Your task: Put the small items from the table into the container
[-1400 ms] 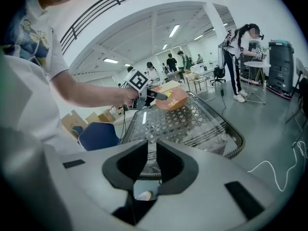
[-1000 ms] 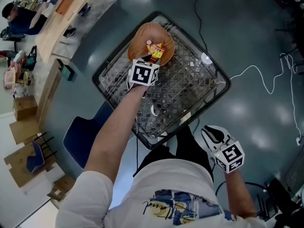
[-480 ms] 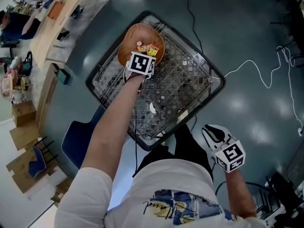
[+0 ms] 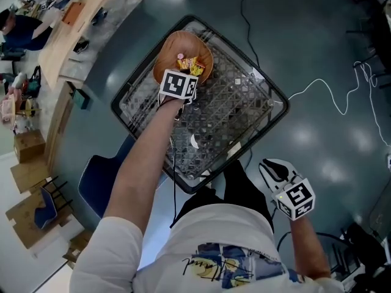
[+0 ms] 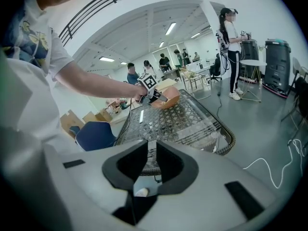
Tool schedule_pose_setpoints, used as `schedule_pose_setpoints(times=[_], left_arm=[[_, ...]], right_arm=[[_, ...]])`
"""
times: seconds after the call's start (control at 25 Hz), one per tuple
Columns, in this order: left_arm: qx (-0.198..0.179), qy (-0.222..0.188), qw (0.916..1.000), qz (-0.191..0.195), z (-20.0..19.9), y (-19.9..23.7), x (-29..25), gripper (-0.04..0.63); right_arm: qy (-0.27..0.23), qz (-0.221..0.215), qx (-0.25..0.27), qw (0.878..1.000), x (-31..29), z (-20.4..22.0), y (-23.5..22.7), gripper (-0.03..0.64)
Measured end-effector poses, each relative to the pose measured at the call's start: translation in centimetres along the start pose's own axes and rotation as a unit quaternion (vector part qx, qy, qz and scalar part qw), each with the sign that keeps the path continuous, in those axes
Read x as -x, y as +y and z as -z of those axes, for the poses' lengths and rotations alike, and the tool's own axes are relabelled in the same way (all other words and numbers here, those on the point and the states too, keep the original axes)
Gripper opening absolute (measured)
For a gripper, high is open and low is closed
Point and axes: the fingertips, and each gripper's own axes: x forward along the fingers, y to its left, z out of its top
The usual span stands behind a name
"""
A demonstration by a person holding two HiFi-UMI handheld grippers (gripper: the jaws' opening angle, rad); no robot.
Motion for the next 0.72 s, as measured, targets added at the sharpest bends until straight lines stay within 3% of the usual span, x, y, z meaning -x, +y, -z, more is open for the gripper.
schedule_pose_setpoints(times=[0.28,0.56,0.72], left_arm=[[0.004,-0.062,0.998,0.011,-0.2,-0.7,4.2,0.198],[0.03,-0.152,0.9878,0.02,1.8,-1.5,11.8,0.195],[0.011,-0.186,0.9826,0.005,4.3,-2.4,18.0,0.083]], right_arm=[[-0.004,-0.002,0.018,1.0,-0.6,-0.2,1.9,0.06],[-0.017,0.007,0.044,0.999,-1.2,-1.1,5.1,0.059],[-0.025,0.013,0.055,0.998,-1.1,-1.9,8.2,0.06]])
